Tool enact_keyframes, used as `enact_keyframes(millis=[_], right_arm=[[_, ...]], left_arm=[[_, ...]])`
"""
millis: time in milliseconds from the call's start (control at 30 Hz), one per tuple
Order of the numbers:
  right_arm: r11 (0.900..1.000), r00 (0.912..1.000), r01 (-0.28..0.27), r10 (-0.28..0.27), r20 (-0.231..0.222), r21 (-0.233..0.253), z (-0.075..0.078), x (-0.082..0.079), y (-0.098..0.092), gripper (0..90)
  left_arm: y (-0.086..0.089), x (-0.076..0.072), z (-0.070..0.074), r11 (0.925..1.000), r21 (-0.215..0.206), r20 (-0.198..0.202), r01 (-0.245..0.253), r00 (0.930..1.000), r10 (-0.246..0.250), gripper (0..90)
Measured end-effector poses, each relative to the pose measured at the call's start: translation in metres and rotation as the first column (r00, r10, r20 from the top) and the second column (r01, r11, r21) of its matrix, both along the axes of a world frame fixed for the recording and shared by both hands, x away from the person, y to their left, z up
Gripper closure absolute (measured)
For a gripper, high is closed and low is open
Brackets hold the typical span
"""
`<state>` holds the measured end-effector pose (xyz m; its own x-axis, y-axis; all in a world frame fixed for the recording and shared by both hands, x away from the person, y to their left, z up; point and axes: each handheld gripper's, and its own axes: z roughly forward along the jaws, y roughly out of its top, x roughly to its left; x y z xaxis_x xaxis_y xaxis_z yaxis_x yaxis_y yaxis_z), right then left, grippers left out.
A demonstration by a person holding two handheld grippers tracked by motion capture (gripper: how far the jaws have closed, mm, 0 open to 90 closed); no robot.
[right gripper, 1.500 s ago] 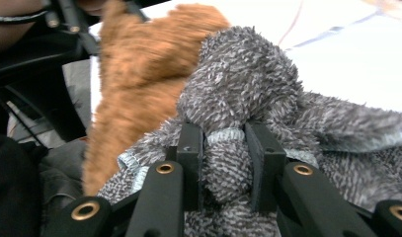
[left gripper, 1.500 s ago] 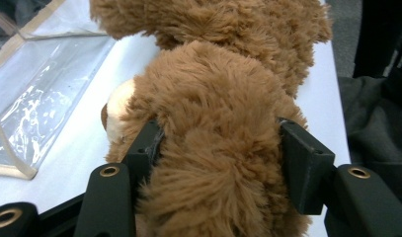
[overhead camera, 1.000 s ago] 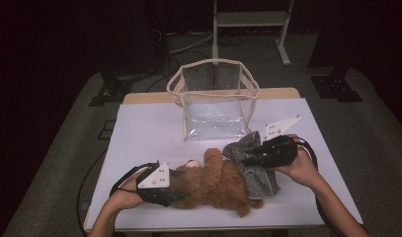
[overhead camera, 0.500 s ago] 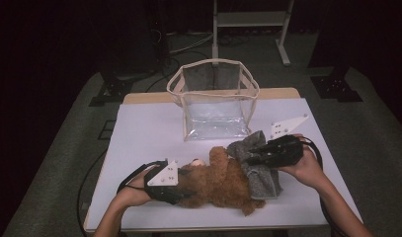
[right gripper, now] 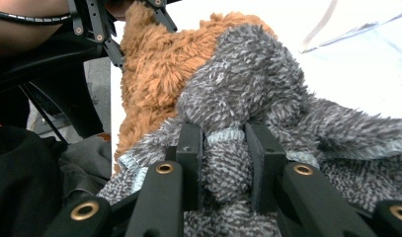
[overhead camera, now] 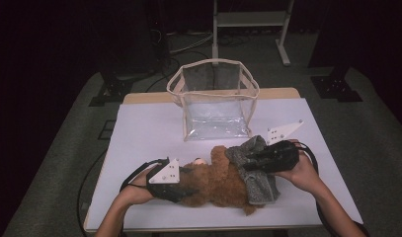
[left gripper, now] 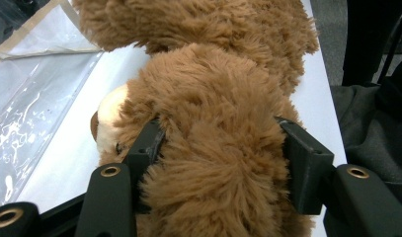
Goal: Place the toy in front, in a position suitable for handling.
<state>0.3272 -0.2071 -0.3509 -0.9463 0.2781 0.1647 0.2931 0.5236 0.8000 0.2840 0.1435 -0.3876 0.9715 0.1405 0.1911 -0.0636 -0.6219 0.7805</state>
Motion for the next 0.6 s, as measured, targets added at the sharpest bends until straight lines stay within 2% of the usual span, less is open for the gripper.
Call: enact_keyframes(millis=[133,233,467,600], right_arm=[[1.000,0.9999,-0.014,0.014,0.009,-0.003,0.003,0.000,0.009,70.5],[1.000,0.9999,-0.009,0.009,0.007,-0.018,0.003,0.002,0.008,70.4],[1.000,0.9995,0.029,-0.029,-0.012,0.008,0.000,0.001,-0.015,70.4],[0.999,0.9986,0.052,-0.051,-0.010,0.007,-0.003,0.004,-0.027,70.5]], left_arm=[[-0.004,0.002,0.000,1.0000,0.002,0.001,0.008,1.0000,-0.008,43.1],[-0.013,0.006,0.000,0.9998,0.001,-0.001,0.018,0.9998,-0.018,43.0],[-0.044,0.018,0.002,0.9981,0.010,-0.001,0.061,0.9982,-0.061,43.0],[-0.047,0.017,0.002,0.9982,0.004,0.004,0.060,0.9982,-0.060,42.8]])
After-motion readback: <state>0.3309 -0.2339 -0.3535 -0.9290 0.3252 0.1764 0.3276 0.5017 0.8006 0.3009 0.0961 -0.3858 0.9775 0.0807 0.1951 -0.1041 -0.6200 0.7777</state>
